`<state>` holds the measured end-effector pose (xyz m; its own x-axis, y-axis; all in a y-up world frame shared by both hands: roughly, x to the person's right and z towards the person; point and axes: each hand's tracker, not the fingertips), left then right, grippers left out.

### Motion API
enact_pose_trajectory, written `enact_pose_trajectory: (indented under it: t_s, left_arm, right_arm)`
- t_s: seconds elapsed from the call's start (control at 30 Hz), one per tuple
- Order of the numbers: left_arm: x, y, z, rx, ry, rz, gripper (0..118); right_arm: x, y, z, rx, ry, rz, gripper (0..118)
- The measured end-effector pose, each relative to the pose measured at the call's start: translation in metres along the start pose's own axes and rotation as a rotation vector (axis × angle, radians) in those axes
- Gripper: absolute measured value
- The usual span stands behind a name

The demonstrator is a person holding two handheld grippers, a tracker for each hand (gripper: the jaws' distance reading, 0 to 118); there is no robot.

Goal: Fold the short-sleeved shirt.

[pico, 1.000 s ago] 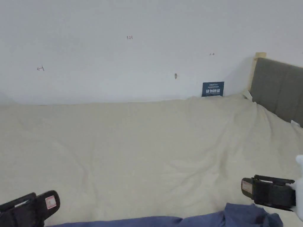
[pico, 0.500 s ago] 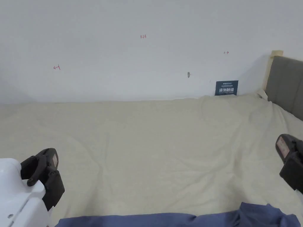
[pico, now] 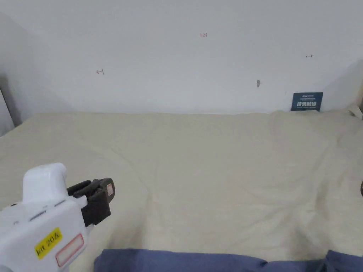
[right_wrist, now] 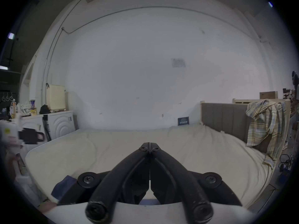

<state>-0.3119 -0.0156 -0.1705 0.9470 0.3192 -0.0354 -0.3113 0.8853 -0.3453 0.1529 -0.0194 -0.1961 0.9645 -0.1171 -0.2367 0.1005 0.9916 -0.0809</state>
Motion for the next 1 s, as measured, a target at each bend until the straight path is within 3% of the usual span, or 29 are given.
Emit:
enact_pose_trajectory:
  t_s: [0.07, 0.1, 0.17, 0.2, 0.27, 0.3, 0.33, 0.4, 0.47, 0.57, 0.7, 0.8, 0.9, 0.93, 0.97, 1.0]
  left_arm:
    - [-0.060, 0.007, -0.036, -0.334, -0.152, 0.248, 4]
    - [-0.084, 0.001, -0.051, -0.409, -0.229, 0.335, 4]
    - [-0.127, -0.025, -0.073, -0.593, -0.218, 0.406, 7]
    - [-0.140, -0.036, -0.077, -0.609, -0.209, 0.423, 27]
    - [-0.175, -0.060, -0.088, -0.652, -0.185, 0.504, 87]
    - [-0.186, -0.069, -0.093, -0.656, -0.180, 0.518, 106]
    - [-0.191, -0.081, -0.093, -0.656, -0.215, 0.529, 113]
    - [-0.205, -0.092, -0.097, -0.601, -0.274, 0.467, 117]
    - [-0.201, -0.104, -0.105, -0.684, -0.323, 0.569, 118]
    - [-0.196, -0.110, -0.120, -0.686, -0.489, 0.650, 118]
    - [-0.182, -0.121, -0.147, -0.743, -0.579, 0.743, 118]
    - [-0.184, -0.124, -0.167, -0.773, -0.584, 0.638, 118]
    - [-0.158, -0.120, -0.156, -0.751, -0.502, 0.547, 115]
    - [-0.151, -0.118, -0.152, -0.740, -0.456, 0.506, 100]
    - [-0.143, -0.113, -0.146, -0.720, -0.399, 0.443, 58]
    - [-0.137, -0.108, -0.143, -0.706, -0.313, 0.361, 6]
  right_arm:
    - [-0.005, 0.001, -0.001, -0.039, 0.025, 0.006, 0]
    - [-0.005, 0.000, -0.002, -0.060, 0.028, 0.013, 0]
    - [-0.006, -0.005, -0.007, -0.098, 0.032, 0.025, 0]
    - [-0.006, -0.009, -0.009, -0.114, 0.037, 0.026, 0]
    - [-0.007, -0.019, -0.015, -0.164, 0.039, 0.029, 0]
    - [-0.009, -0.023, -0.019, -0.200, 0.036, 0.024, 0]
    - [-0.010, -0.027, -0.024, -0.237, 0.040, 0.010, 0]
    - [-0.012, -0.033, -0.032, -0.293, 0.051, -0.016, 0]
    - [-0.014, -0.039, -0.042, -0.327, 0.040, -0.015, 0]
    - [-0.023, -0.040, -0.052, -0.380, 0.053, -0.029, 0]
    - [-0.029, -0.044, -0.063, -0.401, 0.063, -0.049, 0]
    - [-0.030, -0.051, -0.069, -0.417, 0.063, -0.049, 0]
    - [-0.033, -0.056, -0.074, -0.458, 0.065, -0.052, 0]
    - [-0.032, -0.058, -0.073, -0.468, 0.064, -0.060, 0]
    - [-0.032, -0.061, -0.073, -0.478, 0.066, -0.071, 0]
    - [-0.031, -0.062, -0.072, -0.485, 0.067, -0.078, 0]
